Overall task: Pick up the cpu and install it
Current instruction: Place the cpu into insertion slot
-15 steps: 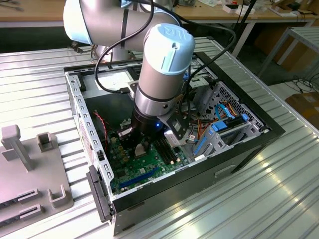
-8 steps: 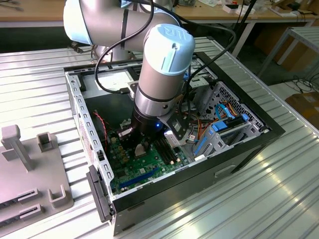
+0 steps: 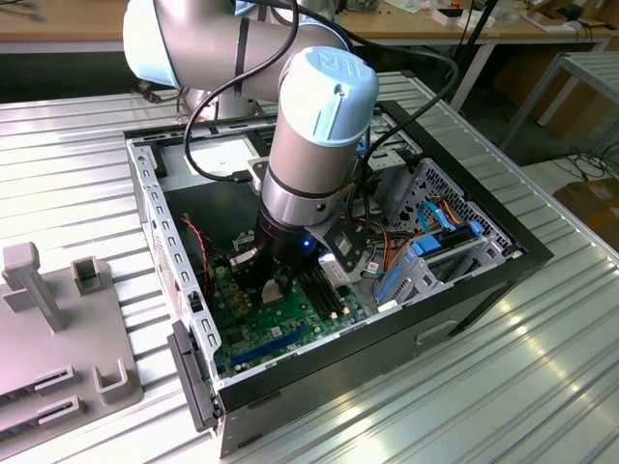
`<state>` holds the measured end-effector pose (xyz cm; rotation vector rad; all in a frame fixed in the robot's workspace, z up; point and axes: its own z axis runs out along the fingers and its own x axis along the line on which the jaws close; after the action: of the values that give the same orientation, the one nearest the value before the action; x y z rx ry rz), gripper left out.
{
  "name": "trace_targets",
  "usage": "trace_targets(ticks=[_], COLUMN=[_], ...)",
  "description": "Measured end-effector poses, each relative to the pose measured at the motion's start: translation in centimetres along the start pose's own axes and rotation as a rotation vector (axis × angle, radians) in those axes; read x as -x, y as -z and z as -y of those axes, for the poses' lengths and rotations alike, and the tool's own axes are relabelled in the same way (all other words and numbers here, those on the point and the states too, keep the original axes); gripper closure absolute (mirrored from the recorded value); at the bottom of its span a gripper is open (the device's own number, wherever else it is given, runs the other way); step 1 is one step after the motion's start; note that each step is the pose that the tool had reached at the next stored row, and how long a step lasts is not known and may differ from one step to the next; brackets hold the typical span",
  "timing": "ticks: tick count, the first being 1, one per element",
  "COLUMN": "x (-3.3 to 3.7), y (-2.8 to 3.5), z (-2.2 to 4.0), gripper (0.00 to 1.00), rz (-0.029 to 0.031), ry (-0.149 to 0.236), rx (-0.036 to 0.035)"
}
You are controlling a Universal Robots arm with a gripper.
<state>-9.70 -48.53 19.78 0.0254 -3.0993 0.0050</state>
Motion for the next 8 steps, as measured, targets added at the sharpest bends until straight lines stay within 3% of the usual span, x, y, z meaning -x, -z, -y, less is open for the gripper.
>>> trace_targets(ticks=[8], x=[0.1], y=[0.0], z=[0.0], gripper=[0.53], rz=[-0.0001], ry=[0.0], rx=[0.0])
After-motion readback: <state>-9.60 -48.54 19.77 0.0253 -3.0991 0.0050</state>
